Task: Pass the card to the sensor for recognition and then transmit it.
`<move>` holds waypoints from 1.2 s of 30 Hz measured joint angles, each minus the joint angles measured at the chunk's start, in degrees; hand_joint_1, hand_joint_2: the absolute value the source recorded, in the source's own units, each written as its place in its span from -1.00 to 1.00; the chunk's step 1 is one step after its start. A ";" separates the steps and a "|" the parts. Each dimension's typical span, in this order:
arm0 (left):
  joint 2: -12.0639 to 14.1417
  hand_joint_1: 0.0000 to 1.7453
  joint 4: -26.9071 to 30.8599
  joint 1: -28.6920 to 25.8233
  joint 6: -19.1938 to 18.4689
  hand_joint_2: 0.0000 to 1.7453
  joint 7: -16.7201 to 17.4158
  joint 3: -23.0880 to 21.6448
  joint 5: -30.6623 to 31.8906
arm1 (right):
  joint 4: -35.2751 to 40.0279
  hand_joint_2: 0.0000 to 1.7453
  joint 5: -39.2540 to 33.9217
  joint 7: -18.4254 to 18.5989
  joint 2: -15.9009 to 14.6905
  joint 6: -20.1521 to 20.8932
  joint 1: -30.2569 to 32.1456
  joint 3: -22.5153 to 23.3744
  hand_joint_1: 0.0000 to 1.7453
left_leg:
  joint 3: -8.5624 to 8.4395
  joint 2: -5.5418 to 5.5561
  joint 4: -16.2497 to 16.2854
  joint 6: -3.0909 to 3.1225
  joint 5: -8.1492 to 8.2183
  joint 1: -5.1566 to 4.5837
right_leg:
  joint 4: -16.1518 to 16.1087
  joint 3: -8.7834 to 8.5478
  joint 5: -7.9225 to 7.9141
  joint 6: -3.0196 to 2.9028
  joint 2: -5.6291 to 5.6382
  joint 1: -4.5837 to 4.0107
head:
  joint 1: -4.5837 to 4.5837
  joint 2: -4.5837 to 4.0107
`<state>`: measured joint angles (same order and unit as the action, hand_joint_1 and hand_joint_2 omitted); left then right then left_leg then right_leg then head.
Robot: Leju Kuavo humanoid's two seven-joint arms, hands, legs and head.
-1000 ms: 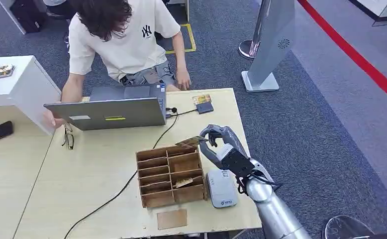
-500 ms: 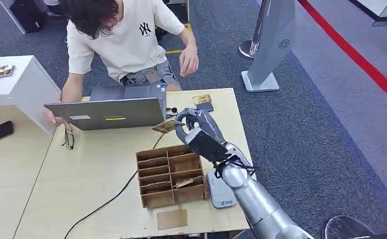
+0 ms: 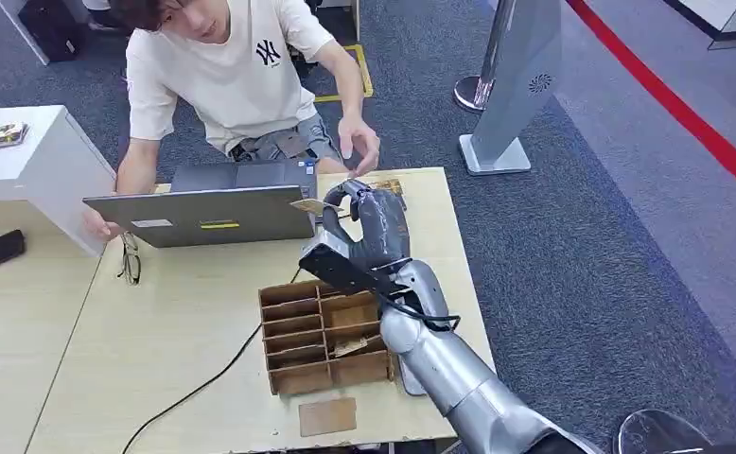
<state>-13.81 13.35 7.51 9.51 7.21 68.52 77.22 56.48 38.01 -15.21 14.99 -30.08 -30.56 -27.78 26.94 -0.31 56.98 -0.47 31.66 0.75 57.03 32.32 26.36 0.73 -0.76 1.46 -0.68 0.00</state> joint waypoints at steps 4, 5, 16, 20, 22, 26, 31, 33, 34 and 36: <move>-0.24 -1.00 0.00 0.19 -0.20 -1.00 0.24 -0.24 0.63 | -2.49 1.00 5.30 1.27 0.90 -4.67 -0.59 -1.05 1.00 | 0.00 -0.01 0.00 0.00 0.00 0.00 | 0.00 0.00 0.00 0.00 0.00 0.00 | -0.02 0.00; -0.26 -1.00 0.00 0.27 -0.22 -1.00 0.33 -0.26 0.72 | -2.97 1.00 6.60 1.60 1.05 -5.70 -0.65 -1.18 1.00 | 0.00 0.00 0.00 0.00 0.00 0.00 | 0.00 0.00 0.00 0.00 0.00 0.00 | 0.00 0.00; -0.35 -1.00 0.00 0.66 -0.39 -1.00 0.59 -0.79 1.68 | -5.53 1.00 28.74 1.31 3.26 -9.48 1.33 2.06 1.00 | -0.01 0.00 0.00 0.00 0.00 0.00 | -0.01 0.00 0.00 0.00 0.00 0.00 | 0.00 0.00; -0.35 -1.00 0.00 0.67 -0.42 -1.00 0.61 -0.79 1.86 | -4.54 1.00 35.51 0.76 4.37 -9.57 2.97 5.42 1.00 | -0.01 -0.01 0.00 0.00 0.00 0.00 | -0.01 0.00 0.00 0.00 0.00 0.00 | 0.00 0.00; -0.35 -1.00 0.00 0.67 -0.44 -1.00 0.61 -0.79 1.97 | -4.02 1.00 37.61 0.79 4.59 -9.57 3.53 6.38 0.90 | -0.01 -0.01 0.00 0.00 0.00 0.00 | -0.01 0.00 0.00 0.00 0.00 0.00 | 0.00 0.00; -0.35 -1.00 -0.02 0.67 -0.50 -1.00 0.59 -0.76 1.99 | -2.65 1.00 41.73 1.88 4.72 -9.57 4.68 8.00 -0.58 | -0.01 -0.01 0.00 0.00 0.00 -0.01 | -0.01 0.00 0.00 0.00 0.00 0.00 | -0.02 0.00; -0.35 -1.00 -0.02 0.69 -0.52 -1.00 0.59 -0.76 2.12 | -2.21 1.00 43.16 3.37 4.72 -9.57 5.58 8.59 -1.00 | -0.01 -0.01 0.00 0.00 0.00 0.00 | -0.01 0.01 0.00 0.00 0.01 0.00 | 0.00 0.00; -0.35 -1.00 -0.02 0.69 -0.52 -1.00 0.52 -0.76 2.12 | -2.77 1.00 41.65 3.37 4.72 -9.57 5.64 8.70 -1.00 | 0.00 -0.01 0.00 0.00 0.00 0.00 | -0.01 0.01 0.00 0.00 0.01 0.00 | 0.00 0.00; -0.35 -1.00 -0.02 0.69 -0.52 -1.00 0.48 -0.76 2.12 | -3.14 1.00 40.66 3.36 4.72 -9.57 5.64 8.70 -1.00 | -0.01 -0.01 0.00 0.00 0.00 0.00 | -0.01 0.01 0.00 0.00 0.01 0.00 | 0.00 0.00; -0.35 -1.00 -0.02 0.68 -0.50 -1.00 0.44 -0.76 2.10 | -3.67 1.00 38.75 2.58 4.72 -9.57 5.71 8.70 -1.00 | -0.01 -0.01 0.00 0.00 0.00 0.00 | -0.01 0.01 0.00 0.00 0.01 0.00 | -0.02 0.00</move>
<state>-14.16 13.33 8.20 9.00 7.65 67.76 79.32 52.81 76.77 -12.63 19.71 -39.65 -24.86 -19.08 26.93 -0.32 56.98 -0.47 31.67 0.75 57.02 32.32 26.36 0.73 -0.75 1.46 -0.70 0.00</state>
